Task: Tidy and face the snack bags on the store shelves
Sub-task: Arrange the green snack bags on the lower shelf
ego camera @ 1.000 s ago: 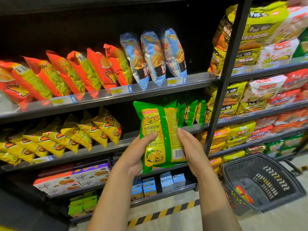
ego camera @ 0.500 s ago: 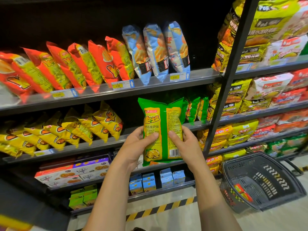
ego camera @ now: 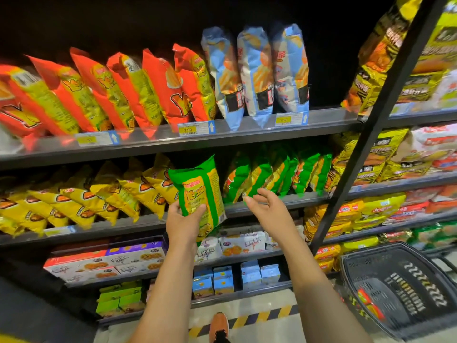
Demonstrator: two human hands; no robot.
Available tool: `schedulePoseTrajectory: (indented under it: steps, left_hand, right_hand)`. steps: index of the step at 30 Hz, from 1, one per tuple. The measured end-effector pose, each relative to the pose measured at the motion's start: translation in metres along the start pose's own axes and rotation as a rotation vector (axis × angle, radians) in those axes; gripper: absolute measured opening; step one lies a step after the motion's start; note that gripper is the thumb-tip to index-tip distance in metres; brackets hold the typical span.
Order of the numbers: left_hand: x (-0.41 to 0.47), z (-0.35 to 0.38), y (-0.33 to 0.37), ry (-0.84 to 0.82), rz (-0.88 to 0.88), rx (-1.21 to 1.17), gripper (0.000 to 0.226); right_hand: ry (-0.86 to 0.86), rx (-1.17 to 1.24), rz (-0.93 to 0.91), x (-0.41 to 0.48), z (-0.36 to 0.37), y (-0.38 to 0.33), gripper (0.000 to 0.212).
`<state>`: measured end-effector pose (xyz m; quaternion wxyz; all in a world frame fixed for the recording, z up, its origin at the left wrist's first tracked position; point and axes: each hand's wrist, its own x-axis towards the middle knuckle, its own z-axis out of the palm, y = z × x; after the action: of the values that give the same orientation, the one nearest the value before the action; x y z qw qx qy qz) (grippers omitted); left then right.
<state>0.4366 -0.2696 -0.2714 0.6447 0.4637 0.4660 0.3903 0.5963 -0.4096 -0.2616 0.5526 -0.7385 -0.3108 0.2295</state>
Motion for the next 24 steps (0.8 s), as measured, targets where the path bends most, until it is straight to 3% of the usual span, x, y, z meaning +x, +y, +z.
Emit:
schedulePoseTrajectory:
  steps: [4,10,18,24]
  left_hand:
    - [0.051,0.027,-0.013,0.114,0.024,0.033,0.086]
    - [0.108,0.062,-0.015,0.221,0.142,0.097,0.069]
    - [0.142,0.084,-0.029,0.297,0.115,0.219,0.064]
    - [0.155,0.091,-0.036,0.355,0.102,0.321,0.058]
  right_hand:
    - [0.045,-0.022,0.014,0.036,0.011,0.005,0.084]
    - [0.142,-0.153,-0.008,0.091,0.033,0.014,0.100]
    - [0.263,-0.308,0.058,0.143,0.064,0.024,0.109]
    - [0.372,-0.458,0.103,0.158,0.076,0.027,0.083]
